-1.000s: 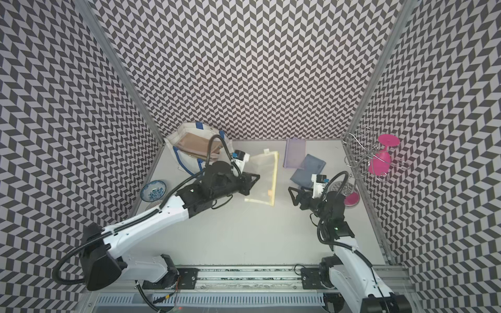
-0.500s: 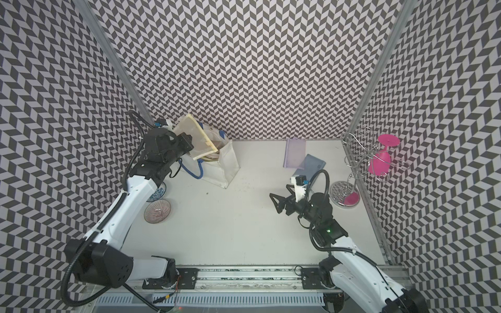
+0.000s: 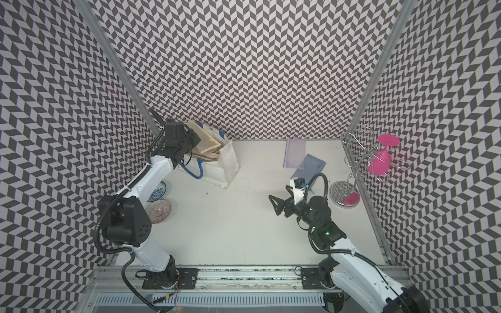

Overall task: Put the pencil pouch into the canvas bag
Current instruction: Pick up the pencil pouch.

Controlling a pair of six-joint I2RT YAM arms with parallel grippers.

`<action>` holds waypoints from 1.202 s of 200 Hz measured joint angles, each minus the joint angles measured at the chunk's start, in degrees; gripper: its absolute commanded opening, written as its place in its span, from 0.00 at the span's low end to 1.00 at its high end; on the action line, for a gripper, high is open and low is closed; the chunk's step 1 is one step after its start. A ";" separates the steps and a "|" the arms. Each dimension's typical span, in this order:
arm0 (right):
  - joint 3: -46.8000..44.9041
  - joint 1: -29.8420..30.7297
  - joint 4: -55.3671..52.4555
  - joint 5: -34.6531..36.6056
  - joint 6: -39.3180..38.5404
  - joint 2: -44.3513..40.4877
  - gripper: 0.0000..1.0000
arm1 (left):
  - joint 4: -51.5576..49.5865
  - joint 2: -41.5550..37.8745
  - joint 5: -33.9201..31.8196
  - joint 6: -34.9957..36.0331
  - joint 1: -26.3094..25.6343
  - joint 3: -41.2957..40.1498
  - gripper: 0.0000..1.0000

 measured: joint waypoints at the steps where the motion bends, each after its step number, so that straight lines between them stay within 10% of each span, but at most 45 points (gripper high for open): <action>1: -0.04 0.00 0.02 0.02 0.00 0.00 0.99 | 0.00 0.09 -0.09 -0.04 -0.02 0.00 0.02; 93: -1.42 0.00 1.55 2.27 0.00 -1.27 0.99 | 0.63 -0.35 -2.36 0.11 -1.95 -4.17 0.10; 189: -3.10 0.00 2.38 5.79 0.42 -4.33 0.99 | 0.98 -6.62 -5.73 3.41 -1.95 -6.60 0.83; 216: -3.10 0.00 2.78 6.25 0.52 -4.33 0.99 | 0.90 -9.77 -7.34 4.63 -1.92 -6.91 0.81; 240: -3.10 0.00 2.95 6.40 0.66 -4.15 0.99 | 1.11 -12.66 -7.91 6.51 -1.90 -7.50 0.59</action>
